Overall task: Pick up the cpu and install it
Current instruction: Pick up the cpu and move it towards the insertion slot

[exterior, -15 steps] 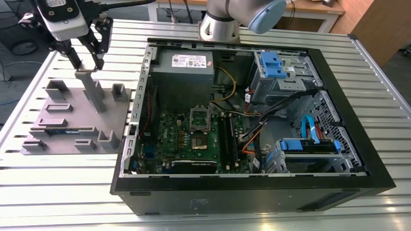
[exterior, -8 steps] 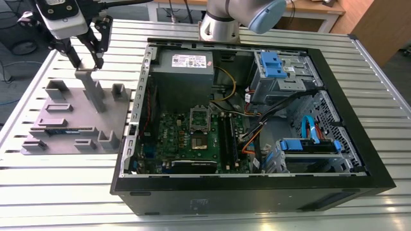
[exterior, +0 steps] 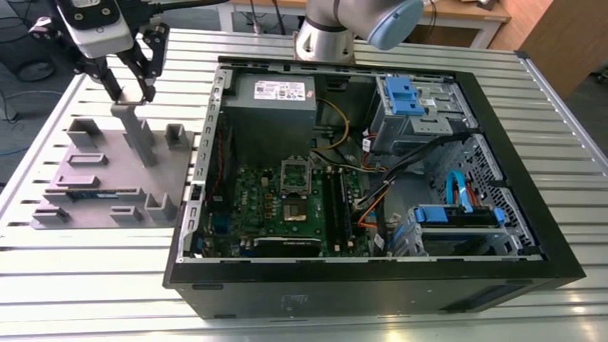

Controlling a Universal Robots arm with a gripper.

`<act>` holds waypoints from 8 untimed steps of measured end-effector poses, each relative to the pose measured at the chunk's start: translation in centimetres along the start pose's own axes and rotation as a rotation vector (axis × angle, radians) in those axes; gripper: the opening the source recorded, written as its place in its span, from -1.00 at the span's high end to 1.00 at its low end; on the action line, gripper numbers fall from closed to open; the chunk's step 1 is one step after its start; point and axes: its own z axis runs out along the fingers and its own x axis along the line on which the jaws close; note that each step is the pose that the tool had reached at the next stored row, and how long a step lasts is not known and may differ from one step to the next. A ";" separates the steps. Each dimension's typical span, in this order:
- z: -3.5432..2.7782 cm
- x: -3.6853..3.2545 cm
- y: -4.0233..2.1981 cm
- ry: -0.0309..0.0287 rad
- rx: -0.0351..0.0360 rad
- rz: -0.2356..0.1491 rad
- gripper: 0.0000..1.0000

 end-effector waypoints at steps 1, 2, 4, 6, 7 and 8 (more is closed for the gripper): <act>0.00 -0.19 0.00 0.0000 0.0000 0.000 0.06; 0.02 -0.39 0.00 -0.0001 -0.0001 0.000 0.06; 0.02 -0.84 0.00 0.0000 0.0000 0.000 0.06; 0.04 -1.35 0.00 -0.0001 -0.0001 0.000 0.06; 0.05 -1.60 0.00 -0.0001 -0.0001 0.000 0.06; 0.05 -1.88 0.00 0.0000 0.0000 0.000 0.06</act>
